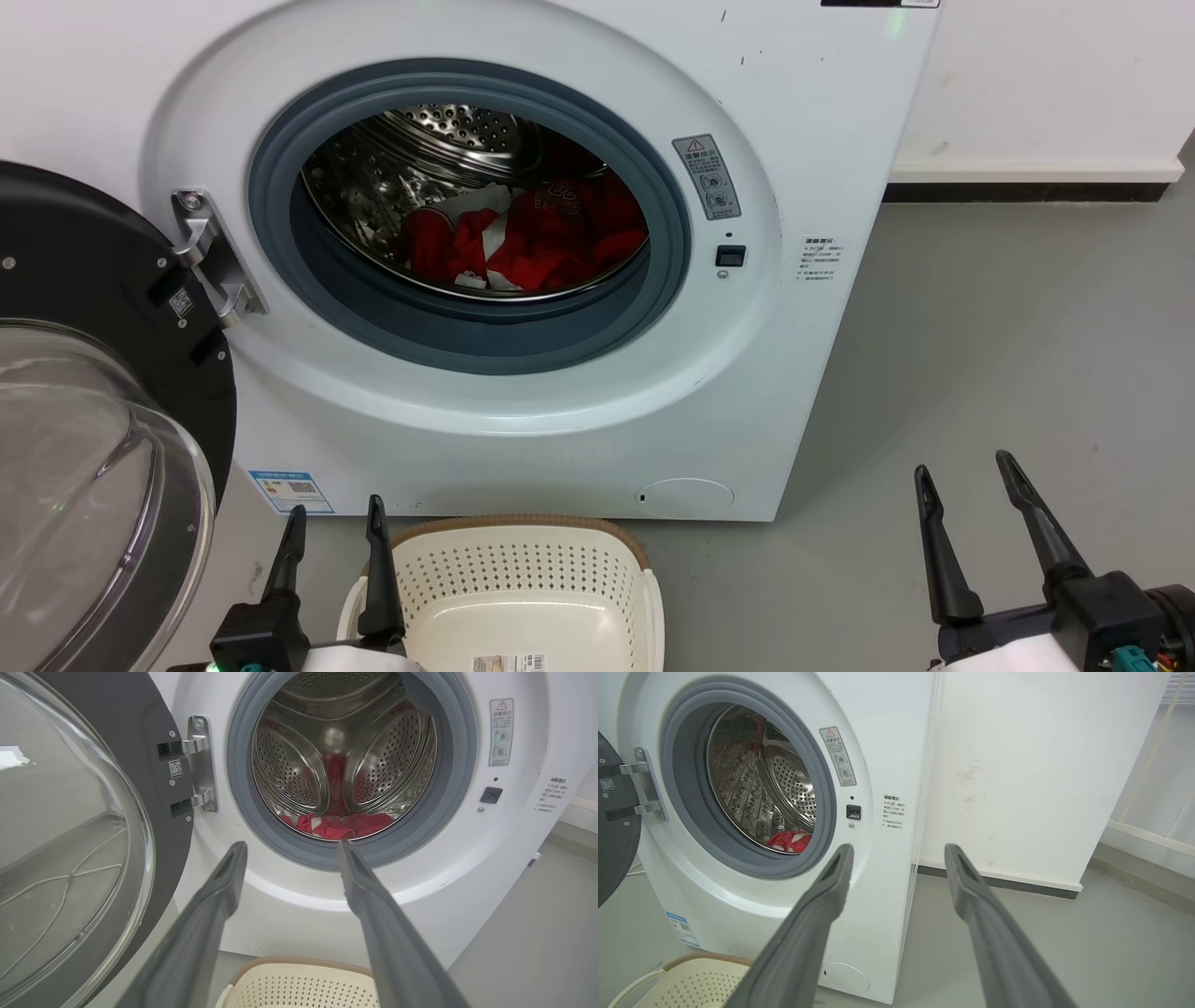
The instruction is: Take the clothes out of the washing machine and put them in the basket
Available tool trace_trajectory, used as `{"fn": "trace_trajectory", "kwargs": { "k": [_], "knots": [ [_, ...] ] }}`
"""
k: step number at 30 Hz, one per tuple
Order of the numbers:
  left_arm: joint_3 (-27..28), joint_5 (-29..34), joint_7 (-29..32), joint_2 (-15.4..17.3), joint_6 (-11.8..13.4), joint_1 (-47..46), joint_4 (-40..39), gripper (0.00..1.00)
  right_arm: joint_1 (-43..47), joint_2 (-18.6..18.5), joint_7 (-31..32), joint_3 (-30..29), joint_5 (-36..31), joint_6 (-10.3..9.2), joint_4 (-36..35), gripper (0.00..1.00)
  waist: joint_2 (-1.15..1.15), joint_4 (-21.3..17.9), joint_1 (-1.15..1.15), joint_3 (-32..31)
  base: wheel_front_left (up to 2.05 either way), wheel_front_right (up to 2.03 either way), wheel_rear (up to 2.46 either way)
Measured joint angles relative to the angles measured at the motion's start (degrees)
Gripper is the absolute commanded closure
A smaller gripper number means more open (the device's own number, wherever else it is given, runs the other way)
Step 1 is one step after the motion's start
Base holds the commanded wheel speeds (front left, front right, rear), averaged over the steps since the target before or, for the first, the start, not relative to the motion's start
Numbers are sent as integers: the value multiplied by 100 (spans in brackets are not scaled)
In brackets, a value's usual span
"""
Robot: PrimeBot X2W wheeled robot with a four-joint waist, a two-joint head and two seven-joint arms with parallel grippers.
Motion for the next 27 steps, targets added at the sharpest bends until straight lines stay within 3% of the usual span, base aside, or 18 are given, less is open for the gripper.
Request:
{"fn": "trace_trajectory", "kwargs": {
  "k": [27],
  "knots": [
    [20, 2, -1, 1, 58, 41, 110, 0, 3, 0, 0, -27, 107, 0, 100, 0, 0, -2, 0, 17, 0, 0, 0]
  ]
}}
